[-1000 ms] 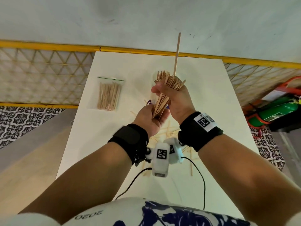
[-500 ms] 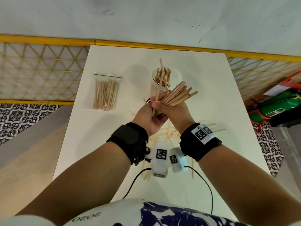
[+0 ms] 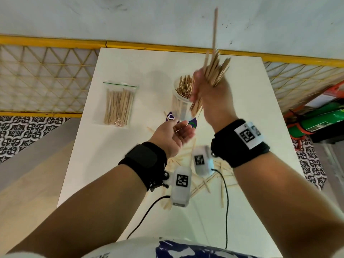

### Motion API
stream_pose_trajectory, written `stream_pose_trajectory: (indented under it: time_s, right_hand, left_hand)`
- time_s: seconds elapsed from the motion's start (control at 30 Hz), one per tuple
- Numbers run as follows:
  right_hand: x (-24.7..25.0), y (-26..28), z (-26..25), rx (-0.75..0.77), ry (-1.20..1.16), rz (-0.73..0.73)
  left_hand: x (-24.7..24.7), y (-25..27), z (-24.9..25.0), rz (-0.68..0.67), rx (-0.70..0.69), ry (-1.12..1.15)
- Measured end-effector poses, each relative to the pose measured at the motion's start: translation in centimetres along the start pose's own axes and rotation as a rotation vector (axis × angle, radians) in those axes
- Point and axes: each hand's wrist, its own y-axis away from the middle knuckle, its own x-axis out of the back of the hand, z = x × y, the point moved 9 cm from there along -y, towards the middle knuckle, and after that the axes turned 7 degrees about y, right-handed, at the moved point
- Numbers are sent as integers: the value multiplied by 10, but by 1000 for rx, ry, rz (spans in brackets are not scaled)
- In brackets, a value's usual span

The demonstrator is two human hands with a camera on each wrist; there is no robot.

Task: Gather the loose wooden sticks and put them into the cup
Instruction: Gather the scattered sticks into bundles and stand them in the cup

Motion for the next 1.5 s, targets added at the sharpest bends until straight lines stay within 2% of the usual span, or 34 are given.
stream_pose_trajectory:
  time_s: [0.1,0.17,0.37,0.47,0.53,0.6,0.63,0.7,0.8,0.87,0.93,1.03,1.07,1.13,1.17,1.2,1.23,1.3,1.37,1.4,1.43,1.5]
  right_hand:
    - [26,-35,-37,127,-12,148]
    - [33,-54,-46,162,-28,165]
    - [28,-76,30,-16,163,89]
    - [32,-78,46,-16,107,122]
    - [35,-79,44,1,116,148]
    - [38,-79,39,39,127,154]
    - [39,-79,36,49,140,154]
    - [43,-80,30,78,151,168]
    - [51,-75,2,204,74,199]
    - [54,-67,-17,294,62,225]
    - [46,-65,-13,284,160,190]
    - [21,-65,34,140,486,-50]
    - [19,-61,47,149,598,-89]
    - [29,-49,42,293,691,3]
    - [33,-46,37,308,685,46]
    - [31,-46,39,289,682,22]
    - [24,-47,43,265,726,-60]
    - [-2,-42,54,285,990,-309]
    - [-20,-31,51,465,1173,-378]
    - [-18,-27,41,563,1172,-296]
    - [-7,-23,29,616,1110,-151]
    - [39,-20,24,543,945,177]
  left_hand:
    - [16,-14,9,30,-34,-74]
    - [27,-21,18,51,-63,-127]
    - [50,-36,52,141,-182,-340]
    - [51,-44,75,185,-257,-470]
    - [46,-51,94,225,-379,-721]
    - [30,-57,110,231,-576,-1148]
    - [23,-60,112,205,-661,-1303]
    - [14,-69,105,114,-739,-1517]
    - [11,-84,79,-4,-712,-1960]
    - [19,-92,67,-46,-660,-2153]
    - [30,-93,55,-67,-641,-2276]
    - [46,-79,38,-55,-659,-2313]
    - [51,-72,31,-60,-651,-2306]
    - [61,-54,15,-104,-640,-2308]
    - [66,-44,6,-136,-632,-2314]
    - [71,-33,-3,-172,-626,-2316]
    - [76,-23,-10,-210,-624,-2315]
    - [85,-4,-21,-260,-634,-2299]
    - [94,12,-25,-252,-686,-2282]
    - [99,17,-22,-212,-706,-2271]
    - [108,23,-19,-148,-730,-2258]
    - [131,28,-9,-10,-696,-2236]
